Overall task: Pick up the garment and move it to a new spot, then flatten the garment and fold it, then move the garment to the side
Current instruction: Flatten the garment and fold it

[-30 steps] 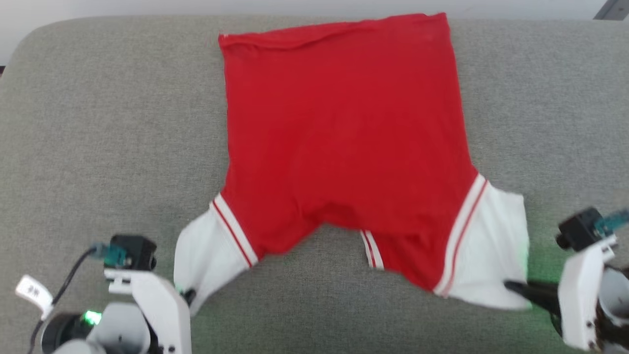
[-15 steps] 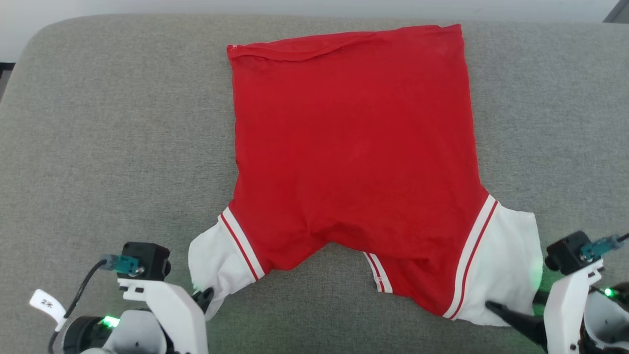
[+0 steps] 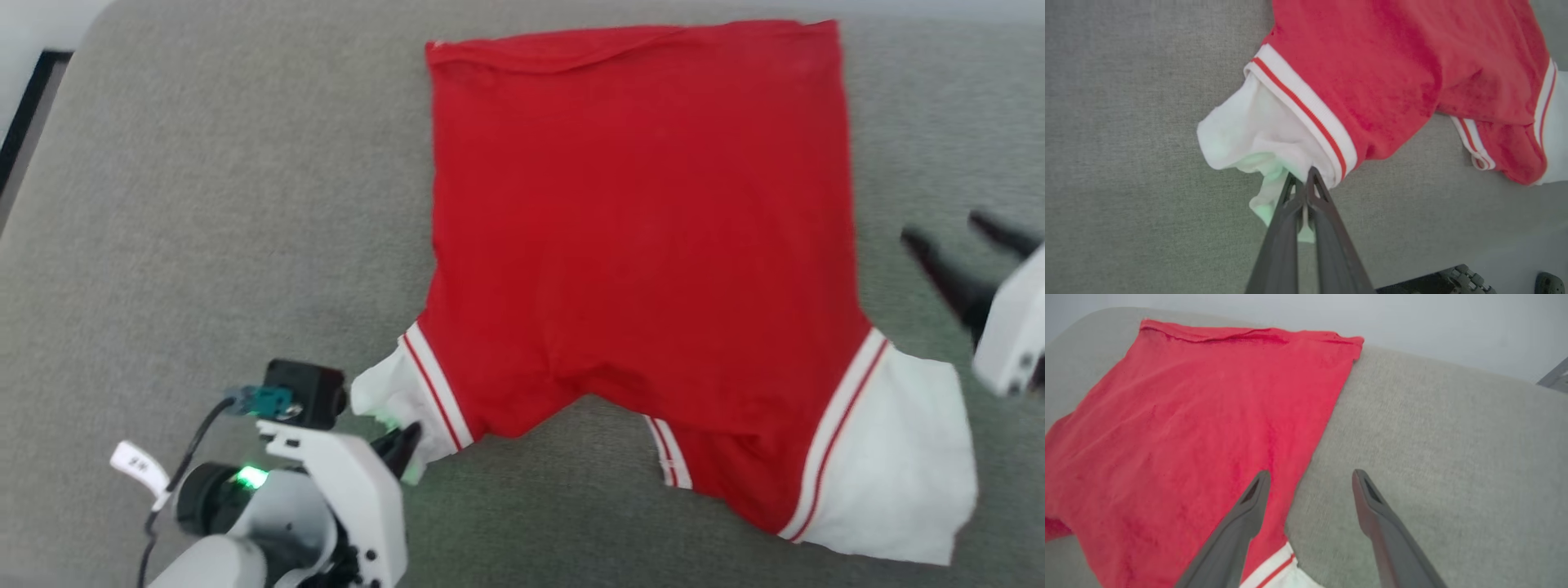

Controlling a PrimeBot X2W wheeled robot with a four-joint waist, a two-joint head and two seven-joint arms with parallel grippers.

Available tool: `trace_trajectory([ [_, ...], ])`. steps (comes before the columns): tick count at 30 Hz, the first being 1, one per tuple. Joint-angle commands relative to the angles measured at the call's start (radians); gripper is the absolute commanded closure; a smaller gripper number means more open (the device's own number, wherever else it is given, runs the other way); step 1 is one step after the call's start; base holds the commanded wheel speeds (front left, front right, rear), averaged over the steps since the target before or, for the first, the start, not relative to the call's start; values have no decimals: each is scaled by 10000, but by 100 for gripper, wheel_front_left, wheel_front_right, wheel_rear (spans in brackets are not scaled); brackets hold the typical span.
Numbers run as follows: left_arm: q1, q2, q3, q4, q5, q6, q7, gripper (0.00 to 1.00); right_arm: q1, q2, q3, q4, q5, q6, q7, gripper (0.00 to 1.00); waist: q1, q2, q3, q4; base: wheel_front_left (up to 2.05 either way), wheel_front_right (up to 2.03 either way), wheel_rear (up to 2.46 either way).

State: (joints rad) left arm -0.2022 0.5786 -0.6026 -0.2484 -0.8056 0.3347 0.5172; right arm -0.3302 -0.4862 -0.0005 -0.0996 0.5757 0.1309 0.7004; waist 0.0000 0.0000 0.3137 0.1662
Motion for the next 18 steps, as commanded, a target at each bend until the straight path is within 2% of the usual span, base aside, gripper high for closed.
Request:
trace_trajectory([
  [1, -300, -161, -86, 66, 100, -128, -70, 100, -651, 40, -15, 366, -252, -3, -44, 0, 0, 0, 377, 387, 0, 0, 0],
  [4, -683, -430, -278, 201, 219, -321, -122, 100, -2008, 104, -38, 1452, -589, -3, -150, 0, 0, 0, 704, 725, 0, 0, 0],
  [9, -1222, -929, -609, 439, 412, -684, -272, 100, -4177, -216, 152, 3720, -1119, -5, -320, 0, 0, 0, 1236, 1349, 0, 0, 0],
  [18, -1863, -1770, -1172, 1095, 409, -1362, -552, 100, -6961, -780, 417, 7227, -1621, -3, 305, 0, 0, 0, 1997, 2606, 0, 0, 0],
])
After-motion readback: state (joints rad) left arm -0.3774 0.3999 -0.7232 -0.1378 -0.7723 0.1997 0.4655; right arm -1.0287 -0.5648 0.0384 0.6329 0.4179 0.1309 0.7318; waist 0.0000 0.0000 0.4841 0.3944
